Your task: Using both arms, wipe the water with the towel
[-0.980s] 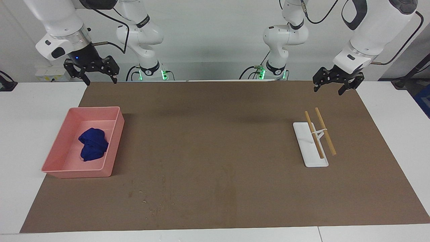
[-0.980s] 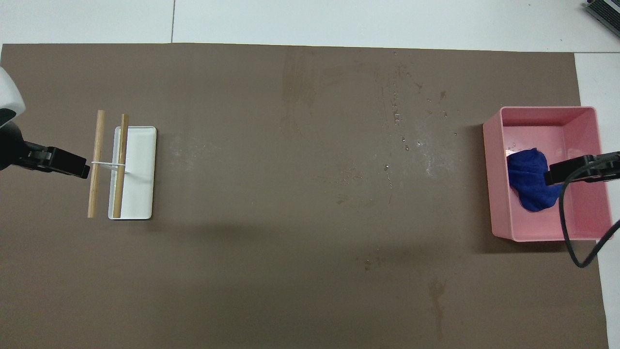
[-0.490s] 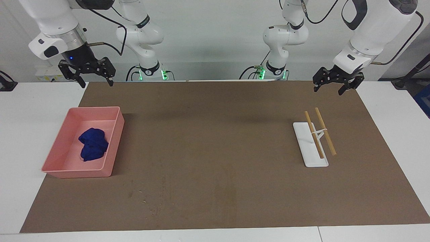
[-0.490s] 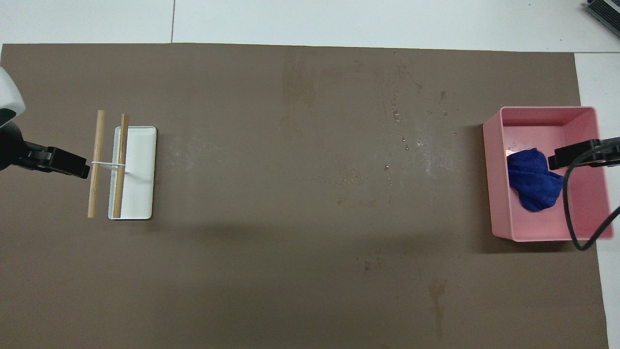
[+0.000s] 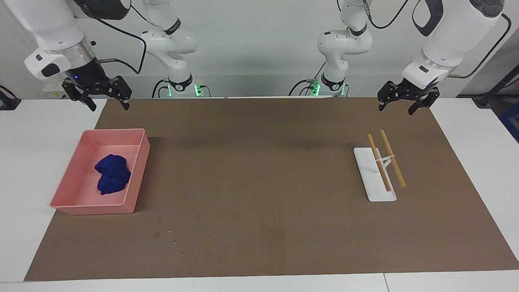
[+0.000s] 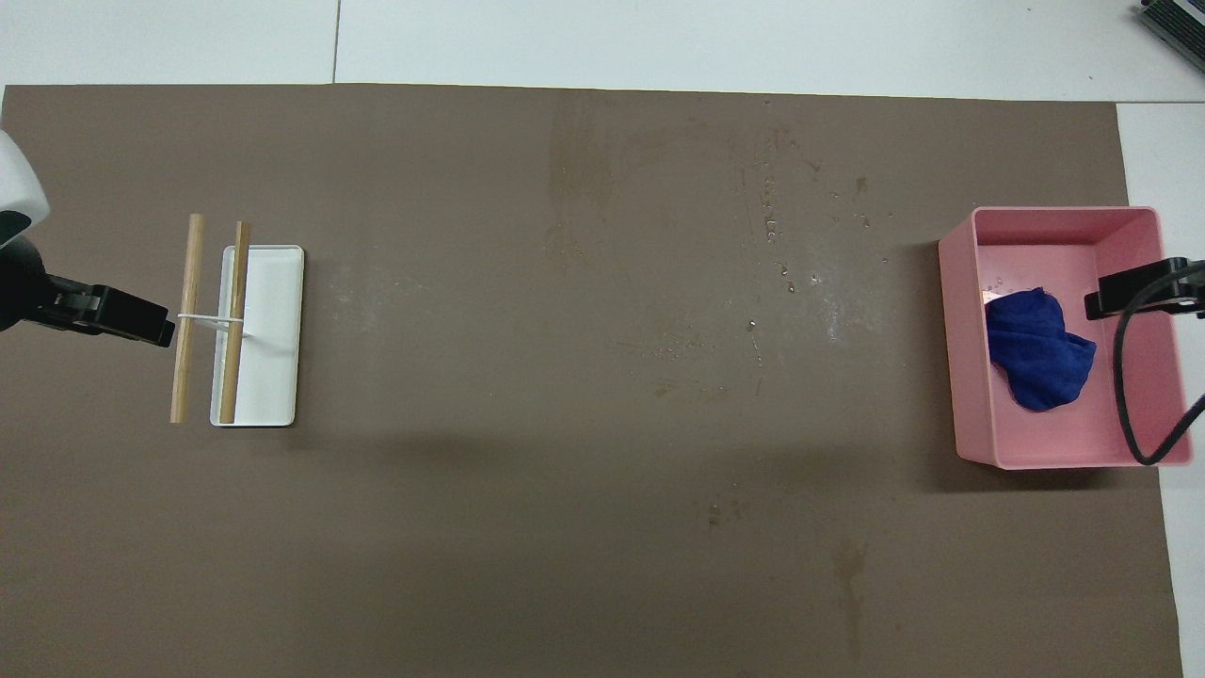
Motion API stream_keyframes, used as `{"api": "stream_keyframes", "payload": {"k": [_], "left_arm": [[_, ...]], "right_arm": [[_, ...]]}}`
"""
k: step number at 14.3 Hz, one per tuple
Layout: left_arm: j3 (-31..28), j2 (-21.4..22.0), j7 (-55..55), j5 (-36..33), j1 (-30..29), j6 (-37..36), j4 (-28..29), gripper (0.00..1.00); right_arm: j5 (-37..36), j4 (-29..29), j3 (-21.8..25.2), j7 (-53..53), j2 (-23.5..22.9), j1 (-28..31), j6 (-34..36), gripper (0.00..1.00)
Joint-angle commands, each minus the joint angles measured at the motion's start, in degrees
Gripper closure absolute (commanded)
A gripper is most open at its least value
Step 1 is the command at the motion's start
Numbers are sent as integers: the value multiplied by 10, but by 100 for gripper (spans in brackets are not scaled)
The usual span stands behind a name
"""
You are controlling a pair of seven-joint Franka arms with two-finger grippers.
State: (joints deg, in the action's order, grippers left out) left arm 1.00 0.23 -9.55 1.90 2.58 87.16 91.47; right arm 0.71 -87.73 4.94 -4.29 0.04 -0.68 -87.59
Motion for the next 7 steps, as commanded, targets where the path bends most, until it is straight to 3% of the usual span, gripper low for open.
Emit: {"api": "stream_keyframes", "payload": {"k": [1, 7], "left_arm": [[-1, 6, -2, -10, 1, -5, 6, 0], [-1, 6, -2, -10, 1, -5, 6, 0]], "right_arm": [[14, 3, 5, 2, -2, -5, -3, 0], [12, -6, 9, -2, -1, -4, -13, 0]]}}
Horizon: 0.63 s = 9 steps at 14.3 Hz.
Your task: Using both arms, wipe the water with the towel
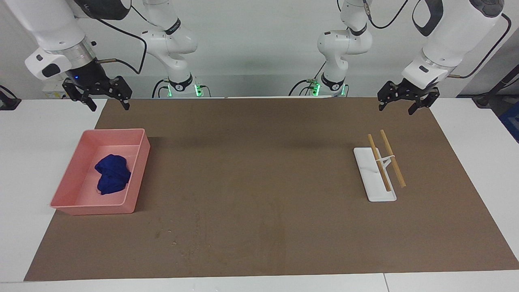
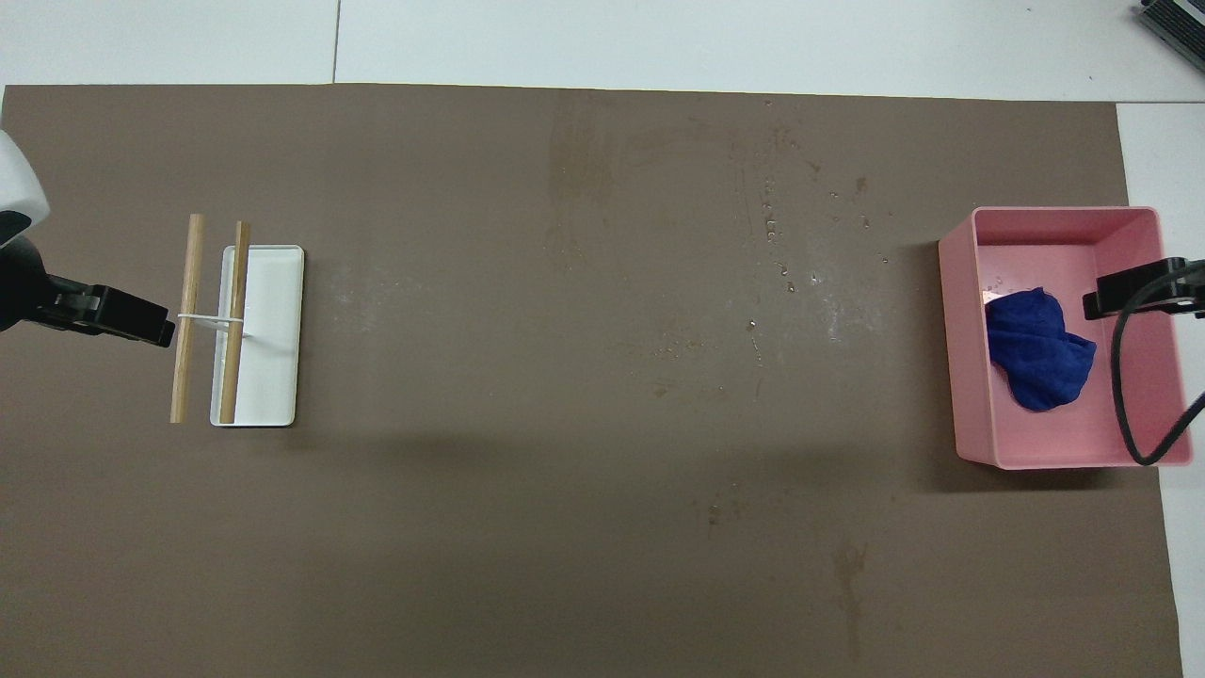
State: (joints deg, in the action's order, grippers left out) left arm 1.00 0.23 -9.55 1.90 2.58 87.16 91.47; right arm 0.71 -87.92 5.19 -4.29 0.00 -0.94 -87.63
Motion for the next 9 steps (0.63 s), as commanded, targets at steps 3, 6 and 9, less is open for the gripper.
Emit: {"api": "stream_keyframes", "payload": {"k": [3, 6, 9], "left_arm": [[-1, 6, -2, -10, 2, -5, 6, 0], [-1, 6, -2, -10, 1, -5, 6, 0], [-1, 6, -2, -10, 1, -5, 6, 0]], "right_arm": [[12, -4, 7, -4, -1, 4, -19, 0], [10, -12, 24, -40, 0, 4, -33, 0], [14, -29, 25, -63, 10, 2, -32, 0]]}}
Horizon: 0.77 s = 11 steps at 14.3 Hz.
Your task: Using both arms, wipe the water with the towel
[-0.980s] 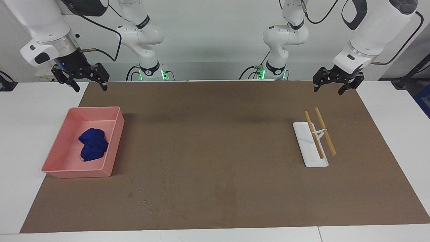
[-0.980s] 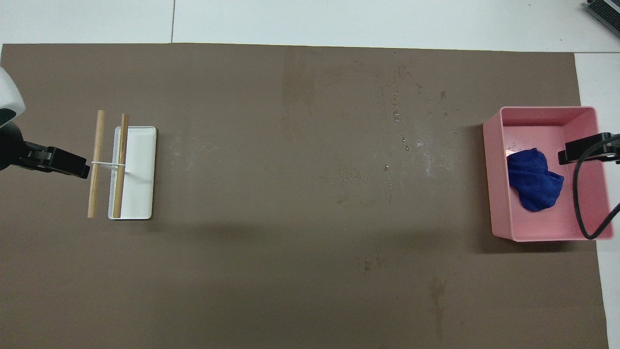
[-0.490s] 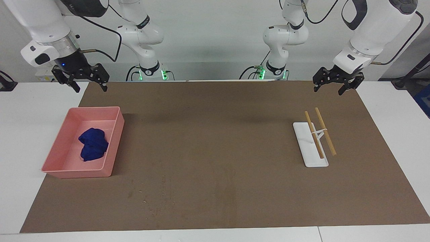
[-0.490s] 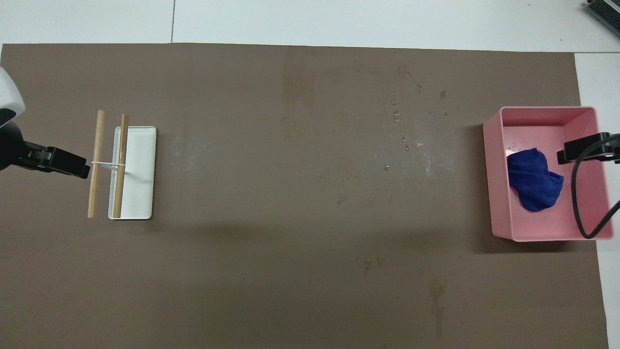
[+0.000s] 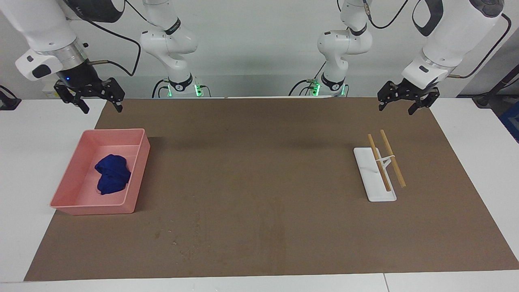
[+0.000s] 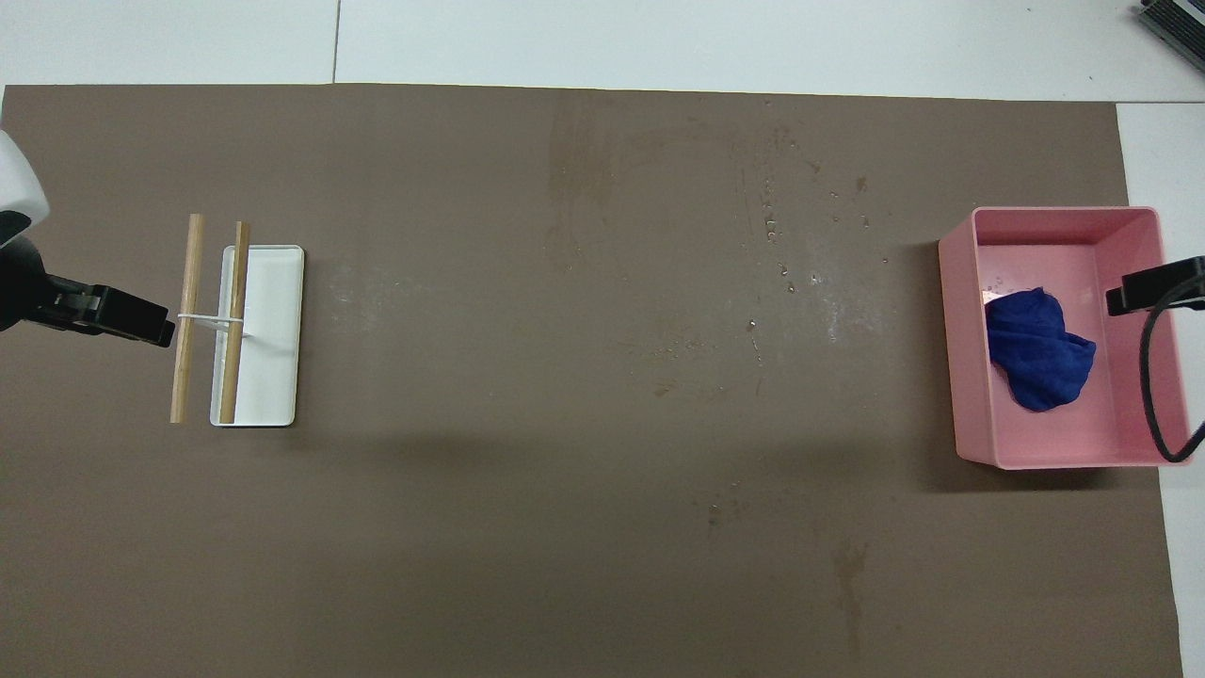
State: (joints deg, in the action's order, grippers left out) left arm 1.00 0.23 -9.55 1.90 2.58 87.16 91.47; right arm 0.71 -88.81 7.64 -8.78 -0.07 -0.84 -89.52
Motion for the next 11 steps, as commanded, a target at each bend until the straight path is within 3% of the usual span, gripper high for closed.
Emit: {"api": "stream_keyframes", "payload": {"k": [1, 11], "left_arm": [[-1, 6, -2, -10, 1, -5, 6, 0], [-1, 6, -2, -10, 1, -5, 6, 0]], "right_arm": [[13, -19, 1, -19, 10, -2, -13, 0], [12, -19, 3, -29, 12, -5, -6, 0]]}}
